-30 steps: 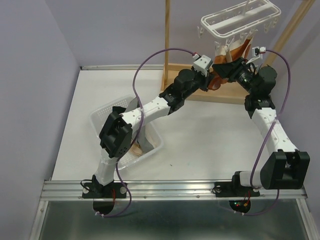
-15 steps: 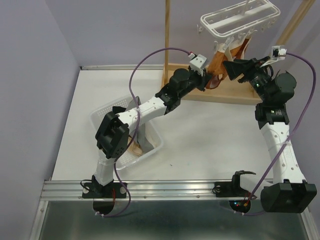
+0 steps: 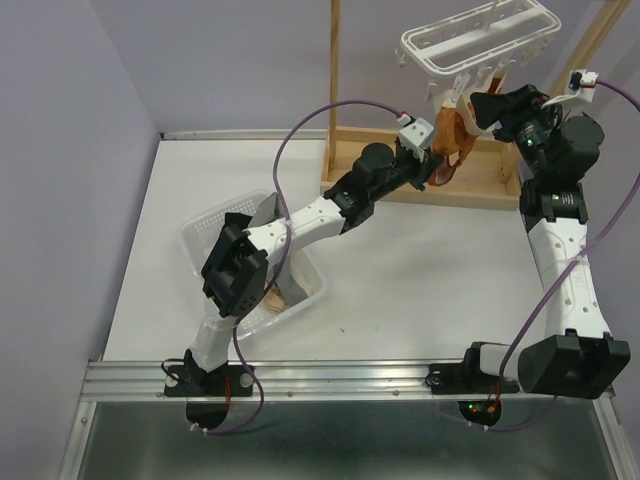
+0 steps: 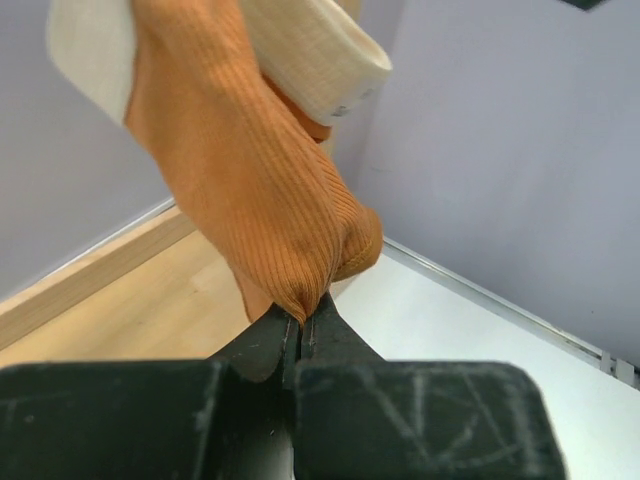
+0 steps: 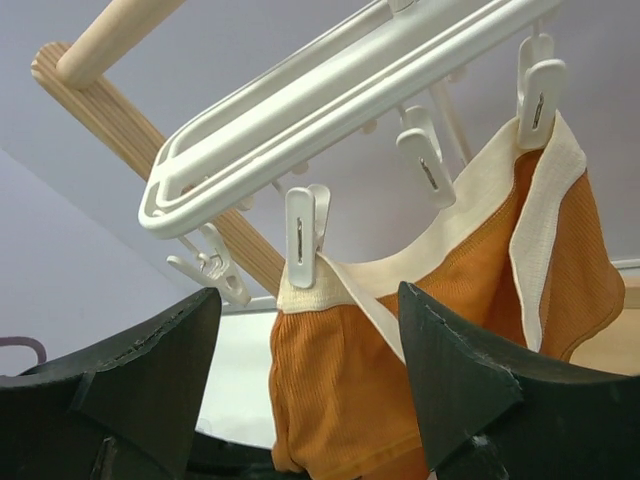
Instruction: Remove the underwear clipped to the hanger
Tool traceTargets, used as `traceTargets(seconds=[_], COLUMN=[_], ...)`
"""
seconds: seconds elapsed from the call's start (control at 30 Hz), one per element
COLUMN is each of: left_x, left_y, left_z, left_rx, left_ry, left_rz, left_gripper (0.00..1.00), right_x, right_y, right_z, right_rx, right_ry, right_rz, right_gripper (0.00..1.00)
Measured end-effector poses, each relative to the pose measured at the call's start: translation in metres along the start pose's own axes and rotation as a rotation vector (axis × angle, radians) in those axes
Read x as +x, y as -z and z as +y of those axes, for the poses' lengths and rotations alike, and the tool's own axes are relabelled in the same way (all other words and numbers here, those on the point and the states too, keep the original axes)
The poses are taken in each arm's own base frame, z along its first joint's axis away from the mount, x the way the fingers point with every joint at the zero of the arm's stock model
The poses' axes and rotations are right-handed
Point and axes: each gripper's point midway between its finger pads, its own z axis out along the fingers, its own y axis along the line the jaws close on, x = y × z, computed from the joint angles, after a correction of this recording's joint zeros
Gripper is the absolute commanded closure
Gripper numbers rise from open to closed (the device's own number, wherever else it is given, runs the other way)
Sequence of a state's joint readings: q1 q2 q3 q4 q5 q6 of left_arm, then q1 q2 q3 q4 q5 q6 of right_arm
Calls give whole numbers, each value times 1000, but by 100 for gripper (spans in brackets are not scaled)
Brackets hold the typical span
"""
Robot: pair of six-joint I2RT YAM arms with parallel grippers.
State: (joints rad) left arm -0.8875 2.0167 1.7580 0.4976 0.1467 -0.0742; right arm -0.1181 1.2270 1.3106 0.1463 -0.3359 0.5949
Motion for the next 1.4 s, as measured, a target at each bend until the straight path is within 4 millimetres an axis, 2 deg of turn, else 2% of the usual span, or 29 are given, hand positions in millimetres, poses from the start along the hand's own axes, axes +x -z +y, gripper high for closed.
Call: traceTargets(seconds=[0.2,0.4,0.57,0.73,0.83,0.93,1.1,1.4], left_x=[12,12,-2,-16,-15,-5,8,9], left_y=[-12,-21,-26,-31,-34,-37,-38,-38], left_z=[-22,-28,-31,-46,-55,-60,-57,-56], left_rx=[39,40,32,31,37,41,38,36], left_ry=[-56,-120,-181,-260,-291,-314,-331,-371], left_rz=[7,0,-29,-61,-61,-45,-11,-6], left_gripper=[100,100,100,100,100,100,100,100], right_x=[-16,-22,-20,-17,-15,-12,-9,-19], right_y=[-3,-10,-20,-22,-20,-19,-18,-20], right_z=[-2,-9,-11,-10,-8,-9,-12,-6], right_rx=[21,45,37,32,20,16,25,13], right_ry=[7,22,48,75,95,108,133,180], right_rz=[-23,-14,27,67,88,105,117,121], right_gripper=[25,29,29,29,29,29,30,31])
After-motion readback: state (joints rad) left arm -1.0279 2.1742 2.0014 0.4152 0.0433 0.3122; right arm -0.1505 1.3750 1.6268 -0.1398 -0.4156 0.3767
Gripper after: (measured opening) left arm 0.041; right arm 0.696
